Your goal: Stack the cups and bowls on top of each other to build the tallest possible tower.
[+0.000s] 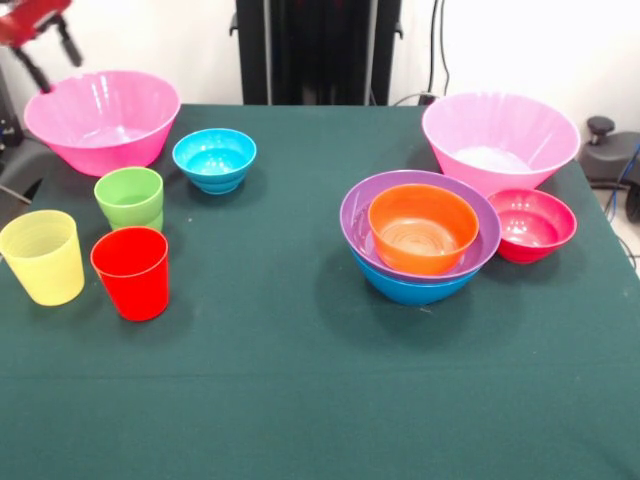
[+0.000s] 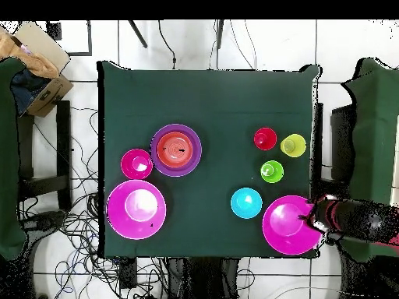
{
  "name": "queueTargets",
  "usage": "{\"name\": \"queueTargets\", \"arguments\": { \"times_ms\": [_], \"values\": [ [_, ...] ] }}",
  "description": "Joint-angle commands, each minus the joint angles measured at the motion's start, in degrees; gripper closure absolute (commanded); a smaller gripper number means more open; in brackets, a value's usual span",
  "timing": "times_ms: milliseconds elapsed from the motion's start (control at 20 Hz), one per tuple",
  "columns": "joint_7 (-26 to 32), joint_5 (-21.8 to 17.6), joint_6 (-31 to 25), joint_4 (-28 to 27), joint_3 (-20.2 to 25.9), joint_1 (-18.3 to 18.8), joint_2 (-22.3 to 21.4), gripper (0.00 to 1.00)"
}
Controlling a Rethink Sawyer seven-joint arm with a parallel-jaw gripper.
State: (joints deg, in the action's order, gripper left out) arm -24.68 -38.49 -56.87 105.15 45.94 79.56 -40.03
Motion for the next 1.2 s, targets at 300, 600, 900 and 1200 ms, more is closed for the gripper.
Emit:
{"name": "queueTargets", "arguments": {
  "times_ms": [300,600,900,1200],
  "values": [
    [-18.29,-0.29,15.22,16.34,-4.91,-7.79,-4.71,0.0],
    [-4.22,-0.73,10.37,4.65,-5.35,-4.02,5.32,0.0],
    [6.53,-2.13,6.59,-0.42,-3.2,0.39,9.43,0.0],
    [10.1,-4.2,6.83,-0.35,-1.65,4.04,12.37,0.0]
  ]
}}
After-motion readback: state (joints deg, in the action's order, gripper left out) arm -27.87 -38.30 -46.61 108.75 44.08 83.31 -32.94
